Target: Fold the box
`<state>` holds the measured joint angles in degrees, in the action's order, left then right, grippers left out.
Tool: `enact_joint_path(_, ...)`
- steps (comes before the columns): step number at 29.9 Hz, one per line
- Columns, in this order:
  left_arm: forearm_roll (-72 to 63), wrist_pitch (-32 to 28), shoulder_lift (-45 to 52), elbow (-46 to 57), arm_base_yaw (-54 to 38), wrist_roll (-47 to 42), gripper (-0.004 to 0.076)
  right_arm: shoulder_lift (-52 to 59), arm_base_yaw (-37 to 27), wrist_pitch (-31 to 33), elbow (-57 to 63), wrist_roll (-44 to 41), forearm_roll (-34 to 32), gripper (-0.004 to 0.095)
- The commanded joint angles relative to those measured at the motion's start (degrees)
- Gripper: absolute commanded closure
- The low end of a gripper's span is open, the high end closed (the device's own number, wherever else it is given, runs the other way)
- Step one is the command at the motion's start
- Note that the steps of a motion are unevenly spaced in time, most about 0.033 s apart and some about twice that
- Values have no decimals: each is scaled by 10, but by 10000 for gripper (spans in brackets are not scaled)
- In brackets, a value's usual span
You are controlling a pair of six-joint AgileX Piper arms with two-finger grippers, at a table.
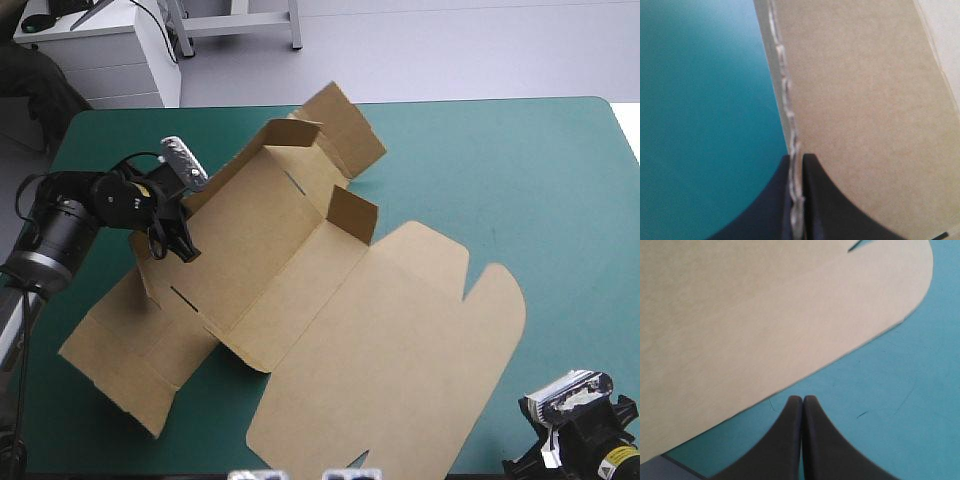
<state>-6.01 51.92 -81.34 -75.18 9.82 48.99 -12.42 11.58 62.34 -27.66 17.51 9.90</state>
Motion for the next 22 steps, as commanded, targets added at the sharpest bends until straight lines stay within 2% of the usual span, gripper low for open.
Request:
enact_joint_path(1,37,-74,18,-21,67,27,731,-8,1,-35,-14,4,6,927)
enact_joint_path(6,124,-125,18,-21,173,27,731,-8,1,-35,-14,4,6,927)
enact_joint_path(10,189,-193,18,-21,241,26,731,-8,1,-35,-14,4,6,927)
enact_joint_path(17,247,-310,17,-21,278,27,731,-8,1,-35,-14,4,6,927)
enact_joint_path(22,303,-333,17,3,278,27,731,-8,1,-35,-14,4,6,927)
